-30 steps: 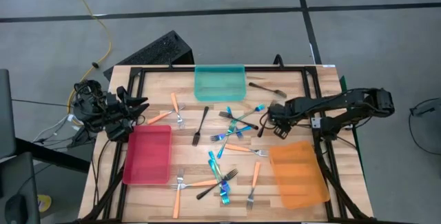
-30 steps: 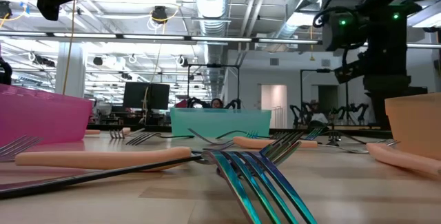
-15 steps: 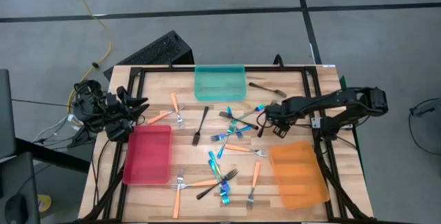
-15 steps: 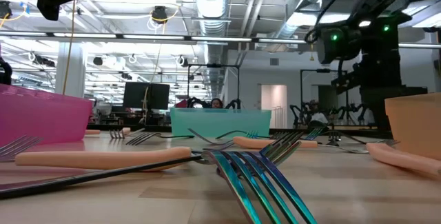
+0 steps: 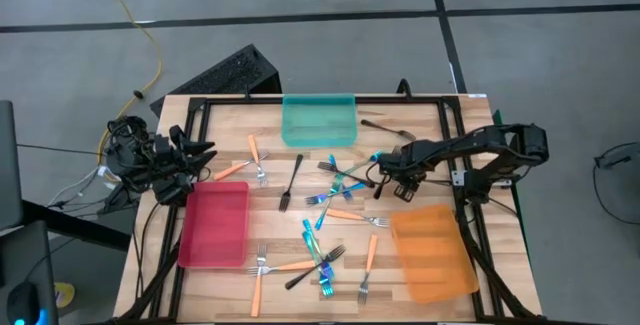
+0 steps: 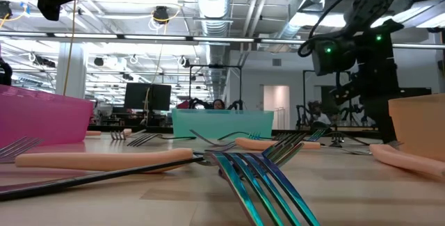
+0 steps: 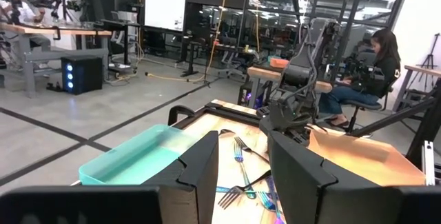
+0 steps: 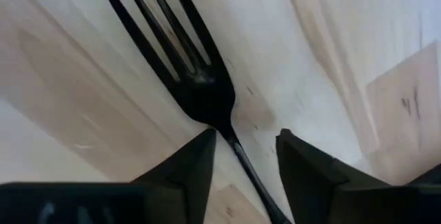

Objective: Sort silverware by color (type)
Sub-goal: Put the black fork into the orange bin

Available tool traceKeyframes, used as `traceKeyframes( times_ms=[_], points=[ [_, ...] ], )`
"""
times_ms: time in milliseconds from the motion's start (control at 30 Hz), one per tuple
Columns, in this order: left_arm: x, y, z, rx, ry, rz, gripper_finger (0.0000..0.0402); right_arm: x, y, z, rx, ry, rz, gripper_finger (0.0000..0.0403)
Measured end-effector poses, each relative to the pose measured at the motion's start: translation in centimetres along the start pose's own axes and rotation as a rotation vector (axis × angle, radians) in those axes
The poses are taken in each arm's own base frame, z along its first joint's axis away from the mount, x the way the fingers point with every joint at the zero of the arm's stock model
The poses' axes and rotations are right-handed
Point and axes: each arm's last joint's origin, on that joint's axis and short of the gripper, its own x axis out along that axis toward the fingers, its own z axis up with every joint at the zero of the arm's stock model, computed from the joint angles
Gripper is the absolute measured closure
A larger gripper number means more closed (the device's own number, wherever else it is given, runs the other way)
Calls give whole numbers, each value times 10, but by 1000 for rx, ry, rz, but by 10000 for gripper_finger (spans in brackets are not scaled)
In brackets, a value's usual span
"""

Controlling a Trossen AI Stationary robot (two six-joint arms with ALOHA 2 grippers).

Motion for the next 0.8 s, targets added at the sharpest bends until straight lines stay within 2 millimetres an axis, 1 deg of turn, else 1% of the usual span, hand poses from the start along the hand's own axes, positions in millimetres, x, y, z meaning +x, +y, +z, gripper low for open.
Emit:
traceKeyframes(
  times_ms=[67, 233, 300, 467, 567, 700, 800],
  points=[
    [0, 0, 0, 0, 0, 0, 289, 1, -2, 1, 14, 5, 11, 261],
    [0, 0, 0, -1, 0, 0, 289, 2, -5, 2, 32, 16, 26, 349],
    [0, 0, 0, -2, 0, 0, 289, 2, -5, 2, 34, 16, 26, 376],
    [0, 0, 0, -3, 0, 0, 289, 2, -5, 2, 33, 14, 19, 380],
    [0, 0, 0, -3, 0, 1, 289, -1, -4, 0, 26, -11, 12, 372],
    [0, 0, 0, -3, -1, 6, 289, -11, -5, 0, 30, -67, 16, 374],
    [0, 0, 0, -3, -1, 7, 289, -24, -9, 1, 55, -145, 11, 377]
  ],
)
